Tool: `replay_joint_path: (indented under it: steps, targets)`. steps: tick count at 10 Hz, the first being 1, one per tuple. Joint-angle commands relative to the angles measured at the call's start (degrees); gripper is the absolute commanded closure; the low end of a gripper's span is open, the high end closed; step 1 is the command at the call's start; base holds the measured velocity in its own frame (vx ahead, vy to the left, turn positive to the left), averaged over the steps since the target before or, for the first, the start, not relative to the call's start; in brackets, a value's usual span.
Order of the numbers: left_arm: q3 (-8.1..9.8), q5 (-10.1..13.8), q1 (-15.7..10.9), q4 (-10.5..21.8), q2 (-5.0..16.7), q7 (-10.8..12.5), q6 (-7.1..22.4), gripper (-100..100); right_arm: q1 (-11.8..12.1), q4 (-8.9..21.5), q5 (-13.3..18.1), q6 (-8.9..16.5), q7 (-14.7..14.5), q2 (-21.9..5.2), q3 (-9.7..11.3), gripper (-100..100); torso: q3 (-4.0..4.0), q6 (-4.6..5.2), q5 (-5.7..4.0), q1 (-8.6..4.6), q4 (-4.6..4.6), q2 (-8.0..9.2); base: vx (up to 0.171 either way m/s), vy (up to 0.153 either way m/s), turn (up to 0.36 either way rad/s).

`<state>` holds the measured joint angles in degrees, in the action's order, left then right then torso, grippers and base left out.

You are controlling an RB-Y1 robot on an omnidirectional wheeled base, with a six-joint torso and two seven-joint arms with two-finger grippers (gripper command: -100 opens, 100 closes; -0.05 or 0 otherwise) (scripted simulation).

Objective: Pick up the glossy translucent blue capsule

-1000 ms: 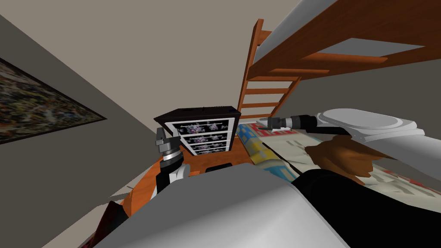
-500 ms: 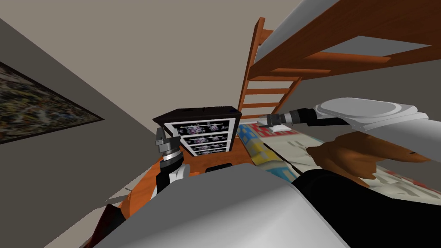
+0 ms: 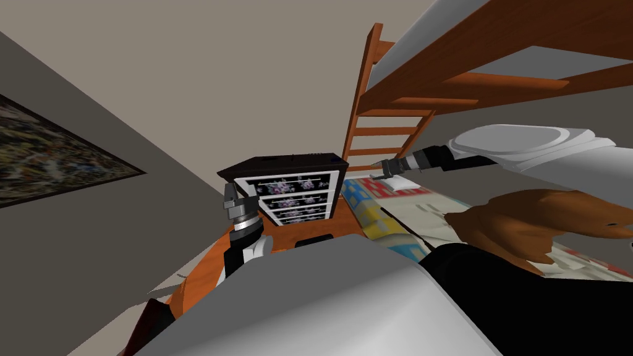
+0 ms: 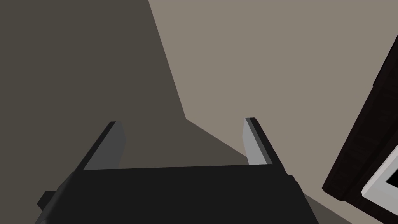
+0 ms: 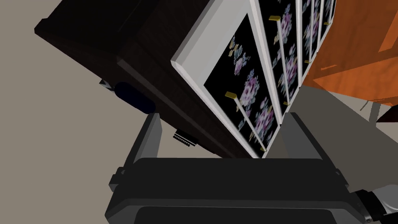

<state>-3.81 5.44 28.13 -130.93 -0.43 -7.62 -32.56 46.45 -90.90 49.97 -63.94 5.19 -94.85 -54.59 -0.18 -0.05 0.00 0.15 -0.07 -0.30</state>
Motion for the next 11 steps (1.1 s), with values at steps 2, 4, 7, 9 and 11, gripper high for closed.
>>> replay_joint_path:
  steps: [2, 4, 7, 9, 11]
  targets:
    - [0.0, 0.0, 0.0, 0.0, 0.0, 0.0, 0.0, 0, 1.2, 1.94, 1.78, -1.9, 0.94, -4.56, -2.21, -100, -0.06, 0.0, 0.0, 0.01, -0.02, -0.11, 0.09, 0.02, 0.001]
    - [0.0, 0.0, 0.0, 0.0, 0.0, 0.0, 0.0, 0, 2.23, 3.73, 3.16, -3.46, 1.66, -7.93, -3.91, -100, -0.08, 0.0, 0.0, 0.01, -0.03, -0.14, 0.081, 0.021, 0.007]
    - [0.0, 0.0, 0.0, 0.0, 0.0, 0.0, 0.0, 0, 3.28, 5.48, 4.45, -5.01, 2.38, -12.28, -5.51, -100, 0.01, 0.01, -0.02, -0.05, 0.01, 0.01, 0.052, 0.008, 0.006]
    - [0.0, 0.0, 0.0, 0.0, 0.0, 0.0, 0.0, 0, 4.31, 7.16, 5.67, -6.54, 3.09, -15.81, -7.02, -100, -0.07, 0.0, -0.01, 0.0, -0.03, -0.12, 0.092, 0.019, 0.01]
    - [0.0, 0.0, 0.0, 0.0, 0.0, 0.0, 0.0, 0, 5.36, 8.76, 6.82, -8.05, 3.79, -19.2, -8.44, -100, -0.1, 0.0, -0.01, 0.02, -0.04, -0.17, 0.093, 0.02, 0.014]
